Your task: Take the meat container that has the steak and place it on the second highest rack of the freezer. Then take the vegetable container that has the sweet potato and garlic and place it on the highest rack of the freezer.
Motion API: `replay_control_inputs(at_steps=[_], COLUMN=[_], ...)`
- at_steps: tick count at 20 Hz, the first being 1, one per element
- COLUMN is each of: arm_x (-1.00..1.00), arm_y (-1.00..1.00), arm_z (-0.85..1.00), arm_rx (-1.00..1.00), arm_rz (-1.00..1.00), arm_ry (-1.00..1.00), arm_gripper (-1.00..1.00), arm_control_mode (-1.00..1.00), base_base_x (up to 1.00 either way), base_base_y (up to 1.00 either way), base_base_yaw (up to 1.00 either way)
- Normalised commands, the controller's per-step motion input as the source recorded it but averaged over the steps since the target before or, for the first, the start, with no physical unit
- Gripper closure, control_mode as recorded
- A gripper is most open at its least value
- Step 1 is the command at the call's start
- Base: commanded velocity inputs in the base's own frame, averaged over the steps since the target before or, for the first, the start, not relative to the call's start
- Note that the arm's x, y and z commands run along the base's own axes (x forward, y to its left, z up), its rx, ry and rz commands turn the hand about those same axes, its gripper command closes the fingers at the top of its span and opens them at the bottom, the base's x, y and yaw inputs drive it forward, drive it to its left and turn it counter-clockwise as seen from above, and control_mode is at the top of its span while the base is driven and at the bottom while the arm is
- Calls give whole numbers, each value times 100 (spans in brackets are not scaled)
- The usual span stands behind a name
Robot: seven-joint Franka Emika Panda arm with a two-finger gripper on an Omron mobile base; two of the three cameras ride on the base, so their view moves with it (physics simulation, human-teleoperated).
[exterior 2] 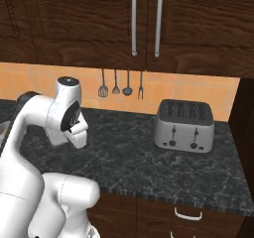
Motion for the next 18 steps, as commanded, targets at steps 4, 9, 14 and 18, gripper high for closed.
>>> replay_control_inputs(at_steps=[4, 9, 14, 18], arm_x=[-82, -83, -53, -29], arm_y=[-26, -35, -8, 1], arm_z=[73, 44, 57, 44], arm_rx=[-20, -7, 4, 4], arm_rz=[30, 11, -1, -3], arm_ry=[-2, -6, 0, 0], arm_gripper=[100, 100, 100, 100], arm_control_mode=[-100, -100, -100, -100], base_base_x=[0, 0, 0, 0], base_base_y=[0, 0, 0, 0], base_base_yaw=[0, 0, 0, 0])
